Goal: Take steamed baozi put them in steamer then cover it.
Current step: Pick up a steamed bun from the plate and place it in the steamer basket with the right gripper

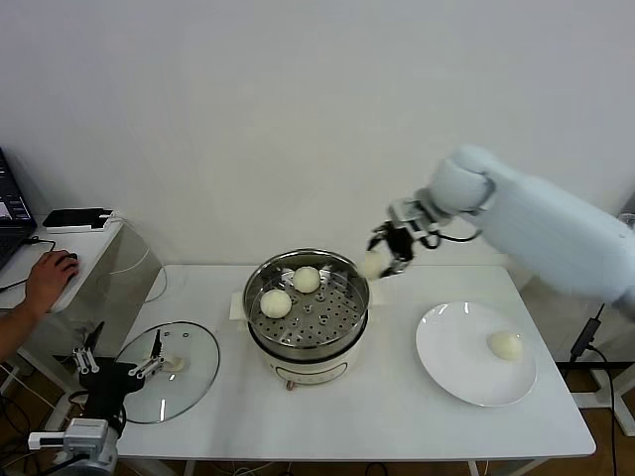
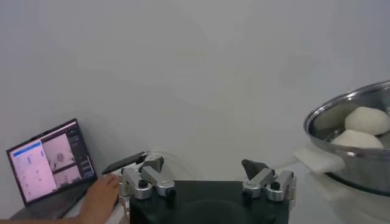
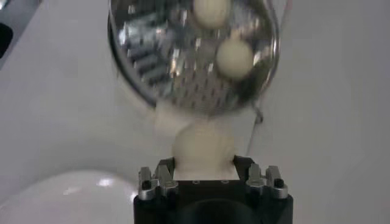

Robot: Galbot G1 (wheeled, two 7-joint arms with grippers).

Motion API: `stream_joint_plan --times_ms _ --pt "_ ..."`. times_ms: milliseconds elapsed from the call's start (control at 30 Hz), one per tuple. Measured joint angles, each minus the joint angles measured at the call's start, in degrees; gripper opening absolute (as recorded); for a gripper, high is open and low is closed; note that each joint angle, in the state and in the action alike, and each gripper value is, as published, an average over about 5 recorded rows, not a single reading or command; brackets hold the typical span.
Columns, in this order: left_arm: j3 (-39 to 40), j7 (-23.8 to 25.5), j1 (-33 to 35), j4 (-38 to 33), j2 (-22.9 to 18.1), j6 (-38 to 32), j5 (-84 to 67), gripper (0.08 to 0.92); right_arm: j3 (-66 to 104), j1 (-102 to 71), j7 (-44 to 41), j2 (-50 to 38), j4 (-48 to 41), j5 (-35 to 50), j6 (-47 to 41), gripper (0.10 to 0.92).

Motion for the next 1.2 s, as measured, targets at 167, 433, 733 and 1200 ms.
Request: stream_joint_plan --times_ms 167,433,733,1200 --pt "-0.77 0.02 0.18 -0.42 -0.63 -0.01 -0.31 0.823 -3.32 0.37 0.83 5.15 -0.72 -0.1 2.33 0.619" --pt "-1.92 0.05 0.43 -1.18 -1.43 0.01 -0.92 0.823 -7.69 -0.2 1.56 9.47 -2.25 -4.48 8.5 0.62" --pt "-2.36 0.05 0.3 -1.27 -2.0 -0.07 -0.96 0.823 -10.42 -1.28 2.33 12.49 -2.93 -8.85 14.47 0.628" --pt "-2.59 0.08 0.13 -0.93 -2.03 -0.2 -1.17 0.823 -12.11 -1.66 1.72 13.65 -1.67 -9.67 17.18 0.721"
